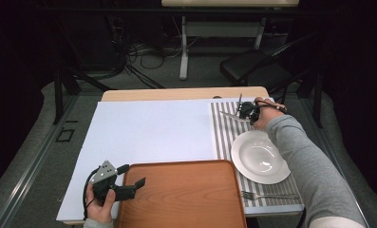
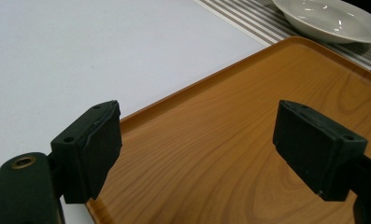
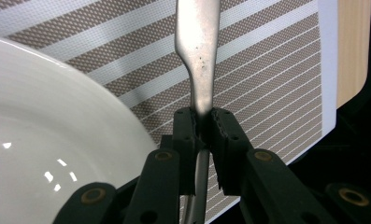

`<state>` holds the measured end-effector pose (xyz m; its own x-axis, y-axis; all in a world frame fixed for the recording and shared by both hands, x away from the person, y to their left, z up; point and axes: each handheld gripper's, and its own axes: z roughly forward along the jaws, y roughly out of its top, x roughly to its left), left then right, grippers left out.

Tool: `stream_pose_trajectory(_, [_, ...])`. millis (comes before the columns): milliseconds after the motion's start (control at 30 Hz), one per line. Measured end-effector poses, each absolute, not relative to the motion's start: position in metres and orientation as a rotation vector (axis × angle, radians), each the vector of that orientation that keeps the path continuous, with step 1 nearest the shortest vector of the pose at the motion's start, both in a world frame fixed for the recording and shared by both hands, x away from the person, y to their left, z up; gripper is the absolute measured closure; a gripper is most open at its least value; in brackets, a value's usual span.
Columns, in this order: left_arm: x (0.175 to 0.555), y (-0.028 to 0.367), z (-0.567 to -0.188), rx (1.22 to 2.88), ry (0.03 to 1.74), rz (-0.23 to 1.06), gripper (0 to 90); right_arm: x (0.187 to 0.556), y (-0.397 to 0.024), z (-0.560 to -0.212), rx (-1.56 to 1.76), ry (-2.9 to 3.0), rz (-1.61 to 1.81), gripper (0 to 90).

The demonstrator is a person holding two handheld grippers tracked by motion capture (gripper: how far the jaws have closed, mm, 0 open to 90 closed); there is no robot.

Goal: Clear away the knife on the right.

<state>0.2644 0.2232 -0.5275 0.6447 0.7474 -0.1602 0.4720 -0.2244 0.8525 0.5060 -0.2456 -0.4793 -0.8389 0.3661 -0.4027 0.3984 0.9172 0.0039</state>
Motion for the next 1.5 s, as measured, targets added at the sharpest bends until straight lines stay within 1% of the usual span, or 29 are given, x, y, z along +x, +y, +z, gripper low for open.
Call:
stream_pose_trajectory(267, [0.264,0.222,-0.527,1.872,0.968,0.346,16.0,0.500,-0.246,-0.467,0.802,2.686,-0.117,80.4])
stream_pose_trajectory(700, [0.264,0.222,-0.527,1.873,0.969,0.349,16.0,0.493,-0.263,-0.458,1.192,2.679,-0.033,80.3])
stream_pose_trajectory(1033, [0.264,0.221,-0.527,1.875,0.966,0.351,16.0,0.485,-0.284,-0.459,1.541,2.680,0.222,80.3])
stream_pose_trajectory(1233, [0.264,0.221,-0.527,1.873,0.966,0.350,16.0,0.480,-0.302,-0.463,1.672,2.716,0.407,80.3])
stream_pose_trajectory(1367, [0.263,0.221,-0.527,1.873,0.968,0.351,16.0,0.478,-0.310,-0.462,1.694,2.758,0.397,80.4])
stream_pose_trajectory(1400, [0.263,0.221,-0.527,1.873,0.969,0.352,16.0,0.476,-0.312,-0.462,1.748,2.754,0.398,80.3])
stream_pose_trajectory(1467, [0.263,0.221,-0.527,1.873,0.968,0.351,16.0,0.472,-0.319,-0.466,1.808,2.732,0.531,80.3])
stream_pose_trajectory(1500, [0.263,0.221,-0.527,1.872,0.969,0.353,16.0,0.472,-0.319,-0.466,1.808,2.732,0.531,80.3])
